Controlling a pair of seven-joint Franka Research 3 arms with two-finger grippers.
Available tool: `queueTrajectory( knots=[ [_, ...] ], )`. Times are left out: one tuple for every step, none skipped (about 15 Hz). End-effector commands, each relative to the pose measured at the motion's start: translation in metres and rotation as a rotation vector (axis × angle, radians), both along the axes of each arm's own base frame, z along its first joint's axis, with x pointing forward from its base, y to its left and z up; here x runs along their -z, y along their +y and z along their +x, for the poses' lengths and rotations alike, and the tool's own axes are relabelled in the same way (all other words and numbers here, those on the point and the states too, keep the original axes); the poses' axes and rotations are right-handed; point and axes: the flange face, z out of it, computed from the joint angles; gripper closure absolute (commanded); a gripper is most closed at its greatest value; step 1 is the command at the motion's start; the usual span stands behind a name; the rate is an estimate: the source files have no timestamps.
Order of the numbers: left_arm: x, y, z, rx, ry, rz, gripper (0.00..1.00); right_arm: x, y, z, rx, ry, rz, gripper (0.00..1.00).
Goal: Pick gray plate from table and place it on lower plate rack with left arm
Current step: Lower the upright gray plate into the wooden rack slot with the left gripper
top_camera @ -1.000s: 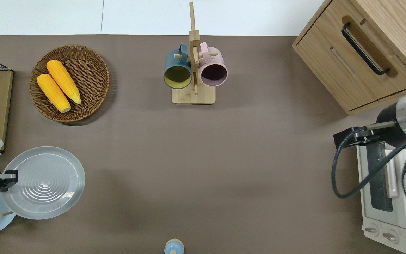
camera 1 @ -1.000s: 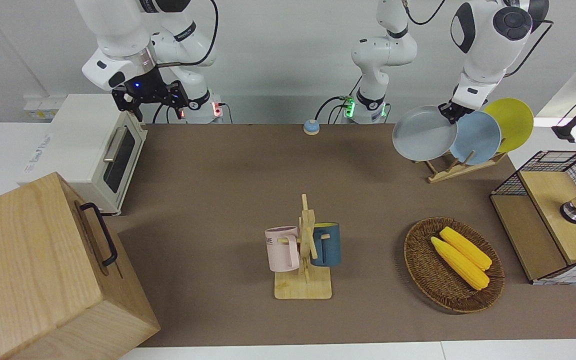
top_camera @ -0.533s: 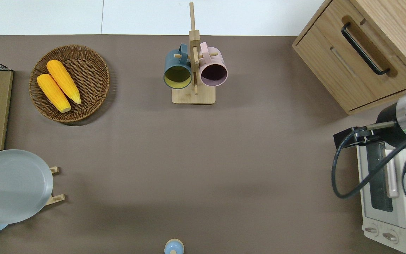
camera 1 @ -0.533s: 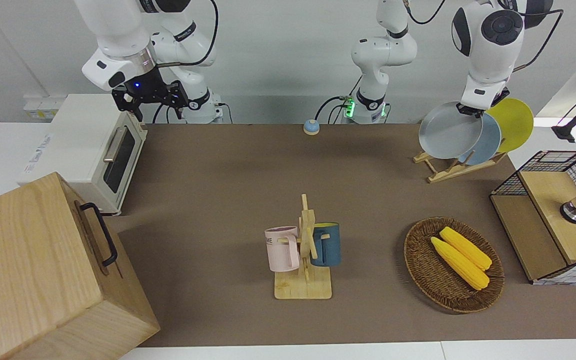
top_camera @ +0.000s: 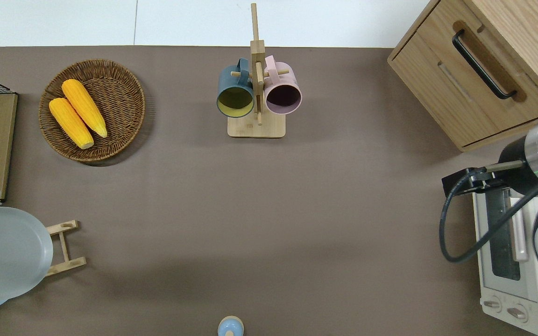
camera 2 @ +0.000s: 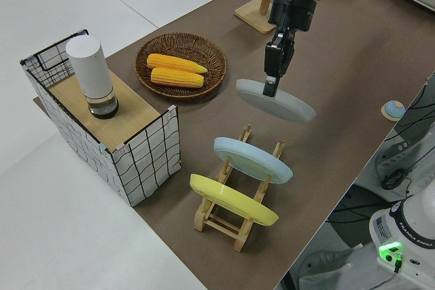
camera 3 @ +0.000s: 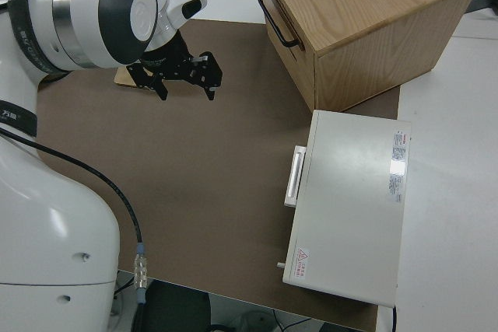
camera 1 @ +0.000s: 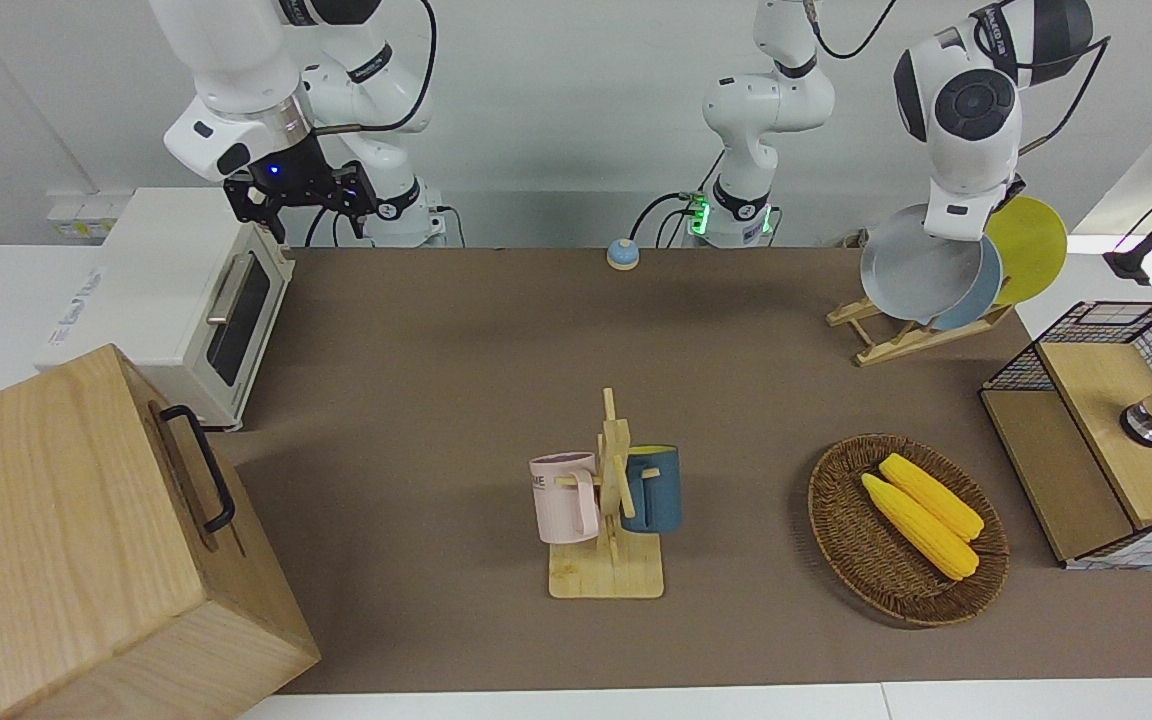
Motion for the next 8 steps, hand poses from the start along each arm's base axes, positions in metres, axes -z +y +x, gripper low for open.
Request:
queueTrajectory(
  knots=[
    [0.021,-0.003,-0.007,-0.036,0.006,0.094,1.00,-0.004,-0.003,-0.002,0.016,0.000,-0.008,0.017],
    [0.023,-0.002,-0.008,-0.034,0.012,0.105,1.00,-0.004,-0.002,-0.002,0.014,0.000,-0.008,0.017],
    [0.025,-0.001,-0.007,-0.043,0.002,0.112,1.00,-0.004,-0.002,-0.002,0.014,0.000,-0.008,0.017],
    [0.030,-0.001,-0.006,-0.050,0.001,0.115,1.00,-0.004,-0.003,-0.002,0.016,0.000,-0.008,0.017],
    [0.035,-0.001,-0.005,-0.052,0.009,0.117,1.00,-0.004,-0.003,-0.002,0.016,0.000,-0.008,0.017],
    [0.038,-0.001,-0.004,-0.061,0.002,0.121,1.00,-0.004,-0.003,-0.002,0.016,0.000,-0.008,0.017],
    [0.043,-0.003,-0.004,-0.071,-0.001,0.128,1.00,-0.003,-0.002,-0.002,0.014,0.002,-0.008,0.017],
    [0.052,-0.003,-0.004,-0.082,0.004,0.134,1.00,-0.004,-0.002,-0.002,0.014,0.000,-0.008,0.017]
  ],
)
